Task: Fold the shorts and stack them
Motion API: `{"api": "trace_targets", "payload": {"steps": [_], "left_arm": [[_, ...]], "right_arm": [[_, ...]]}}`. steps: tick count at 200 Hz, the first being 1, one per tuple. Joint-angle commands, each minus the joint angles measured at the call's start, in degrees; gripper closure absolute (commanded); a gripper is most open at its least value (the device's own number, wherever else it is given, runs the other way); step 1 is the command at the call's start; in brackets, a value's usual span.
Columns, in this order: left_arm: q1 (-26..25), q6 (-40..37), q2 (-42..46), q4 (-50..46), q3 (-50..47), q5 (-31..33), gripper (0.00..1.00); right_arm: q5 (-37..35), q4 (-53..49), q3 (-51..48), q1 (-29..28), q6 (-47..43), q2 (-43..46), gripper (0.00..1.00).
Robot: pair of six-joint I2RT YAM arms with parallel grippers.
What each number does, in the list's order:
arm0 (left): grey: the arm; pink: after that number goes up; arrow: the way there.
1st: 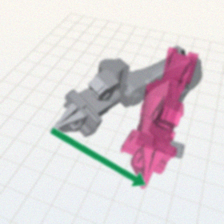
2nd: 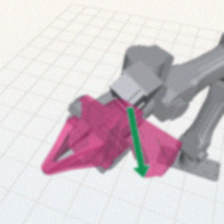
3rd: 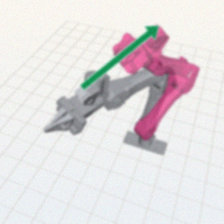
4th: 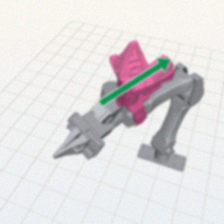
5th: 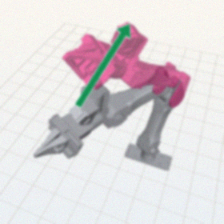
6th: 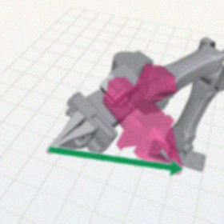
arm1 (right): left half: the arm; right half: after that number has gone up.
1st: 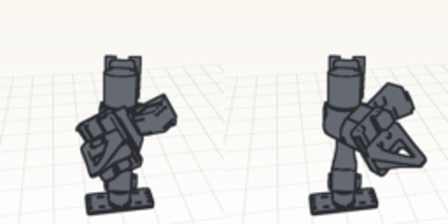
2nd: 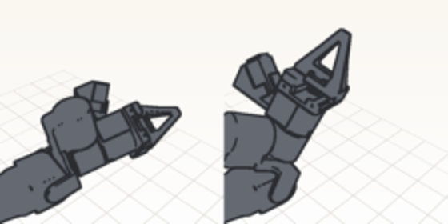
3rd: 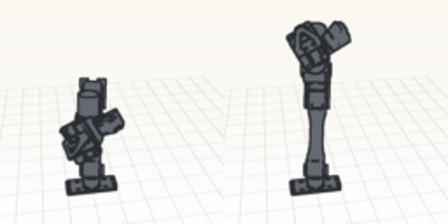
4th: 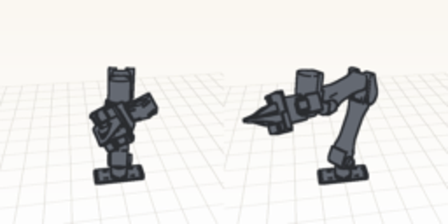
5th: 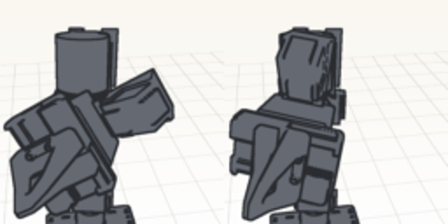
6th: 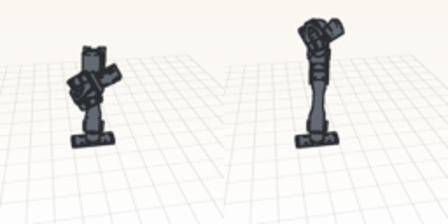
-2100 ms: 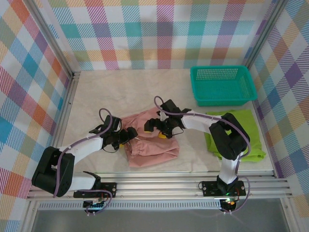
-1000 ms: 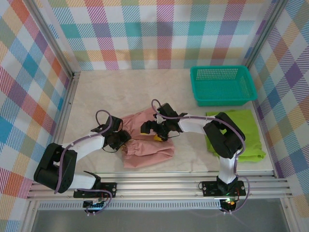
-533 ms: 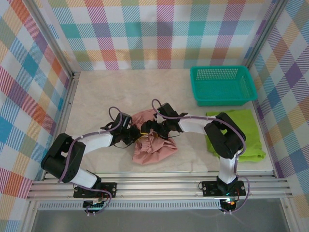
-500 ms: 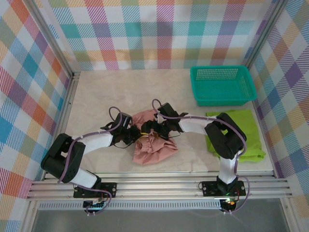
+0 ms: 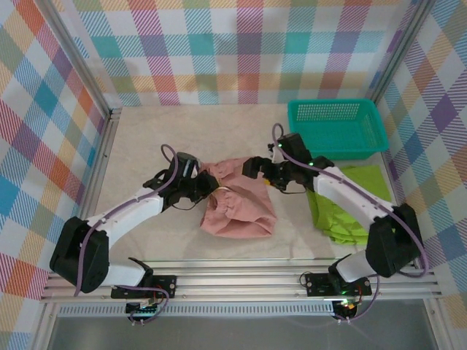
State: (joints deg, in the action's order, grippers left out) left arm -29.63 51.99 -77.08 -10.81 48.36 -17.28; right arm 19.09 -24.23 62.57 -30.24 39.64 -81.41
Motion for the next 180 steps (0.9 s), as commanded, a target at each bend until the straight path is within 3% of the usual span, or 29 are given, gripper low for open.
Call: {"api": "trace_targets", "payload": {"steps": [1, 62, 109, 141, 180], "left_arm": [[-1.93, -0.77, 1.04, -3.7, 4.09, 0.95, 1.0], [-7.06, -0.32, -4.69, -9.37, 17.21, 3.81, 1.0], [-13.18, 1.15, -13.64, -12.0, 34.19, 5.74, 1.0], [-17.17, 2.3, -21.89, -13.18, 48.63, 5.88, 1.0], [-21.16, 4.21, -33.83, -14.9, 68.57, 6.53, 1.0]], "right_arm": [[-2.59, -7.5, 0.11, 1.66, -4.06, 4.04, 0.0], [-3.34, -14.82, 0.57, 7.73, -7.06, 14.51, 0.01], [-6.65, -23.14, 5.51, 11.2, -10.12, 20.57, 0.01], [-11.58, -29.33, 10.71, 12.3, -12.44, 23.94, 0.0], [-23.45, -36.96, 19.23, 15.01, -14.57, 26.38, 0.01]]}}
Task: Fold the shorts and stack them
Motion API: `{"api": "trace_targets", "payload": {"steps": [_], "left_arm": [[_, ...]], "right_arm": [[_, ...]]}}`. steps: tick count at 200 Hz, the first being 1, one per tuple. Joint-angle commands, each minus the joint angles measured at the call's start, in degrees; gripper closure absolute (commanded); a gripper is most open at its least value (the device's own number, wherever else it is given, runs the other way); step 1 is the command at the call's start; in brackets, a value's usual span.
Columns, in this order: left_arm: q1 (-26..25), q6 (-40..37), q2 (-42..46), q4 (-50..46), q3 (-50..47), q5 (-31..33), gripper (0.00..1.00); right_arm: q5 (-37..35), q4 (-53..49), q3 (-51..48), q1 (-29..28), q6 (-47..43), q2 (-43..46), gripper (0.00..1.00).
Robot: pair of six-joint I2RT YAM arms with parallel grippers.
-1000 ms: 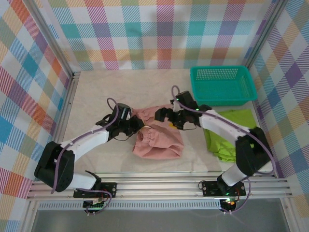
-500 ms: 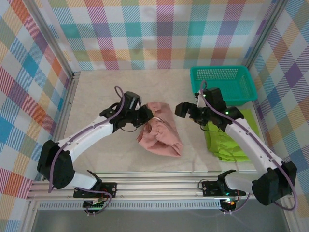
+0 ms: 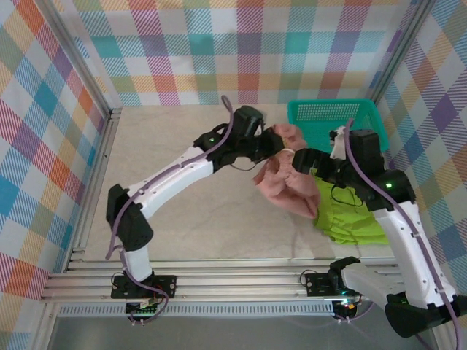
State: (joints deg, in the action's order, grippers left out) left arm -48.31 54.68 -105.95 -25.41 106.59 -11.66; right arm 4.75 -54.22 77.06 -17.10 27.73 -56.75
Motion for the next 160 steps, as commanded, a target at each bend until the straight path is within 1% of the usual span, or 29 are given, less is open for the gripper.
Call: {"api": "trace_targets", "payload": {"steps": [1, 21, 51, 71, 90, 103, 110, 129, 160], "left_arm": [[-2.61, 1.59, -5.31, -0.41, 10.9, 0.97, 1.0], [-4.92, 2.85, -13.12, -1.63, 21.87, 1.85, 1.0], [-7.43, 6.35, -26.15, -2.76, 38.92, 2.44, 1.0], [-8.52, 9.66, -33.24, -0.44, 47.16, 2.79, 1.0], [-9.41, 13.61, -37.2, 5.94, 49.38, 3.01, 1.0], [-10.33, 15.87, -39.27, 8.96, 49.79, 4.55, 1.0], [-10.68, 16.52, -40.44, 12.27, 50.48, 5.2, 1.0], [-11.68, 18.18, -43.93, 15.4, 53.63, 6.15, 1.0], [-13.19, 21.23, -47.74, 23.62, 54.37, 6.91, 1.0]], "right_arm": [[-9.22, -7.1, 4.97, 1.97, -2.67, 1.82, 0.01], [-12.71, -8.98, 9.82, 3.97, -2.24, 2.03, 0.01], [-17.12, -10.16, 16.59, 4.52, -0.94, 2.39, 0.01], [-19.74, -11.31, 21.82, 4.49, -1.82, 2.54, 0.01], [-21.66, -12.36, 26.34, 4.53, -3.52, 2.59, 0.0], [-23.13, -12.83, 29.14, 4.58, -4.61, 2.6, 0.01], [-23.99, -12.93, 30.09, 4.54, -5.18, 2.57, 0.01], [-25.29, -12.65, 31.21, 4.53, -6.32, 2.94, 0.01], [-26.1, -11.7, 30.52, 4.5, -8.24, 3.28, 0.0]]}}
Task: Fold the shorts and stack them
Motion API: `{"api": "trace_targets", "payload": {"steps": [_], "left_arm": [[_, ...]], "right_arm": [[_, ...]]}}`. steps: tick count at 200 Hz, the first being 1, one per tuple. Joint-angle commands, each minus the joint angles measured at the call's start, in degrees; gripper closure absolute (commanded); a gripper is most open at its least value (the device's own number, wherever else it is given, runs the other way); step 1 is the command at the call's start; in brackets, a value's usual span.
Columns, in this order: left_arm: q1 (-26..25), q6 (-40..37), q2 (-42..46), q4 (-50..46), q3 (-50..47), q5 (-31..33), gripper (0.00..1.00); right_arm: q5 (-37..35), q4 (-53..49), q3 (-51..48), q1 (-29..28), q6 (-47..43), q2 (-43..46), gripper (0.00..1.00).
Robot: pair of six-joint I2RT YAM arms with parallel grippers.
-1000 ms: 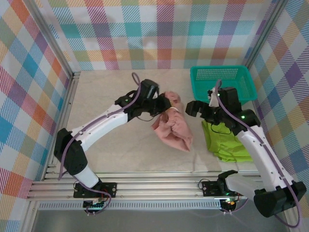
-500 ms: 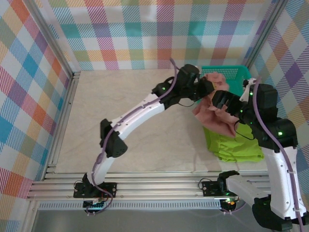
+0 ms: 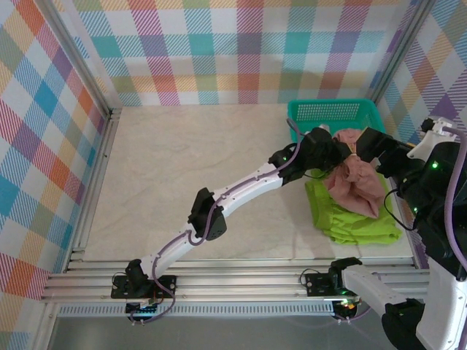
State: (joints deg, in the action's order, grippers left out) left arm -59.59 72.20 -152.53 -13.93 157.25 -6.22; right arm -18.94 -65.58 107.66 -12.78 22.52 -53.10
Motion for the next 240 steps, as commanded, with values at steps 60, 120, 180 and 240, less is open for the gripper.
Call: {"api": "trace_targets", "payload": {"steps": [60, 120, 180, 240], "left_arm": [[-3.16, 3.81, -2.99, 14.05, 4.85, -1.11, 1.0], [-4.03, -16.49, -1.36, -4.59, -6.08, -5.83, 0.93], [-4.04, -14.02, 13.0, 1.8, -39.0, 1.2, 0.58], [-0.73, -19.38, 15.29, -4.45, -31.17, 0.72, 0.11]], "right_arm": [[-2.74, 0.94, -1.25, 0.18, -4.42, 0.46, 0.01], [4.31, 3.14, -12.12, 0.21, -3.4, 2.71, 0.0], [9.02, 2.89, -23.07, 0.24, -2.13, 4.66, 0.01], [12.18, 2.08, -29.71, 0.21, 1.0, 6.45, 0.01]]}}
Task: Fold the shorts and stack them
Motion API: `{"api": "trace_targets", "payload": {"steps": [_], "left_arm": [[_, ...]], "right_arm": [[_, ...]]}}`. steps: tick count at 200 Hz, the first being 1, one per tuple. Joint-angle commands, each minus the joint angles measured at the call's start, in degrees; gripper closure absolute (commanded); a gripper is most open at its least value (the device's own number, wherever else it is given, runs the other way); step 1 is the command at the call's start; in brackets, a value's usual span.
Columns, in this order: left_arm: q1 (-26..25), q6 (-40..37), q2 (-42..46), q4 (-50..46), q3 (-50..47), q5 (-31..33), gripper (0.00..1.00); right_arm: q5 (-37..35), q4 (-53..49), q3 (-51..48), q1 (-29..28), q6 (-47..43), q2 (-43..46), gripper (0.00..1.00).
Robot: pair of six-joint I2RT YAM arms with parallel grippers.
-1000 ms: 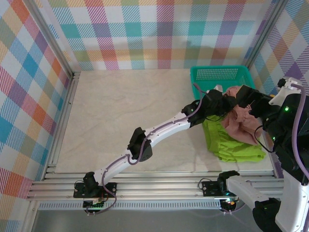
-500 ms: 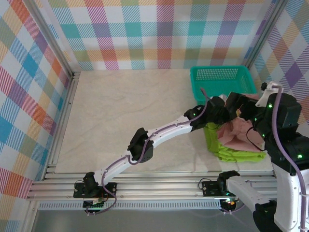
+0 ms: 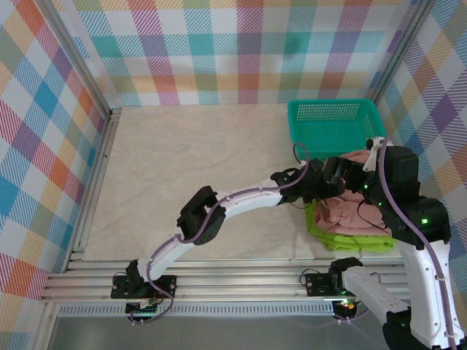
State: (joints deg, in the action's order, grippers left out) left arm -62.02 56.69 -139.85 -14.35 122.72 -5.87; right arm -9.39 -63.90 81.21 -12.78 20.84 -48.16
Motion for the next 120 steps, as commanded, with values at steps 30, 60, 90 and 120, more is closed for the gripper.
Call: {"api": "trace_targets", "payload": {"steps": [30, 60, 90, 120], "left_arm": [[4.06, -5.83, 5.07, -6.65, 3.67, 0.42, 0.07], [6.36, -11.0, 4.6, -11.77, 6.14, 1.4, 0.13], [6.58, -13.35, 0.44, -11.91, 11.49, -3.12, 0.19], [6.41, -12.15, -5.6, -11.36, 18.08, -7.92, 0.26]], "right_arm": [[6.11, 0.08, -9.8, 0.2, 6.89, 5.52, 0.0], [10.07, 0.23, -14.43, 0.43, 10.16, 7.54, 0.01], [15.35, 4.02, -18.91, 1.73, 13.47, 7.71, 0.01], [24.74, 10.08, -24.04, 7.47, 17.29, 7.49, 0.01]]}}
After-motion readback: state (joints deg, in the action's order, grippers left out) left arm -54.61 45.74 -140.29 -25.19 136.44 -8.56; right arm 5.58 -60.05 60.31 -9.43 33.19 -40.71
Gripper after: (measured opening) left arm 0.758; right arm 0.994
